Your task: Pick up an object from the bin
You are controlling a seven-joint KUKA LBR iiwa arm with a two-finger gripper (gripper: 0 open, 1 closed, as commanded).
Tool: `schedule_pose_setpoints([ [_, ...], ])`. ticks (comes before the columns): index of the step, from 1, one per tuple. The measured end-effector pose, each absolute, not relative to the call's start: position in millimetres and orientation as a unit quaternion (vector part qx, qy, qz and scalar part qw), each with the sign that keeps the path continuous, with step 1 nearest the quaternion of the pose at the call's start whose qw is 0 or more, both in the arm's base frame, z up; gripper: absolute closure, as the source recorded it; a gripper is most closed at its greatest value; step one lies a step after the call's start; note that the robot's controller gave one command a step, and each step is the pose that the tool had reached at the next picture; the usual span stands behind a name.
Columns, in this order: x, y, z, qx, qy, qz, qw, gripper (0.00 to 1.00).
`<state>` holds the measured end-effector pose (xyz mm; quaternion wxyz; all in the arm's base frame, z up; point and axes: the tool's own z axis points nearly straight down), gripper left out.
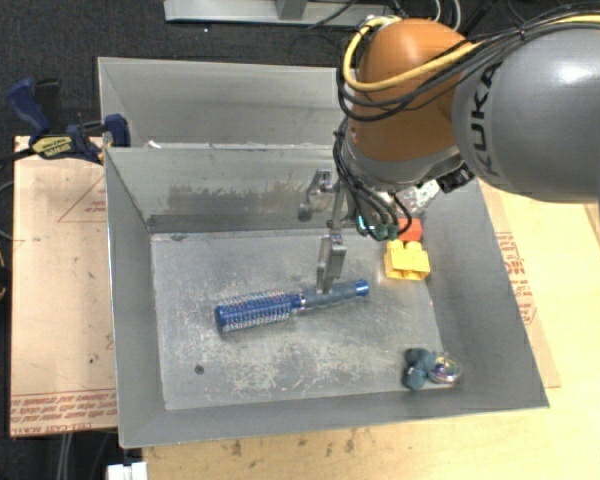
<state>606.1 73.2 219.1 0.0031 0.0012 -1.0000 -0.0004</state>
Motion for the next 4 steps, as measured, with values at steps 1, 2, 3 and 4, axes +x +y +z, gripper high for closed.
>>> schedule_pose_setpoints([
  [1, 564.6, 45, 109, 0.025, -1.000, 0.000, 0.005, 0.00],
  [2, 592.3, 76, 72, 0.054, -0.999, 0.000, -0.005, 0.00],
  [3, 594.6, 76, 76, 0.053, -0.999, -0.002, -0.009, 1.00],
  [4, 626.6, 79, 251, 0.048, -0.999, 0.000, -0.006, 1.00],
])
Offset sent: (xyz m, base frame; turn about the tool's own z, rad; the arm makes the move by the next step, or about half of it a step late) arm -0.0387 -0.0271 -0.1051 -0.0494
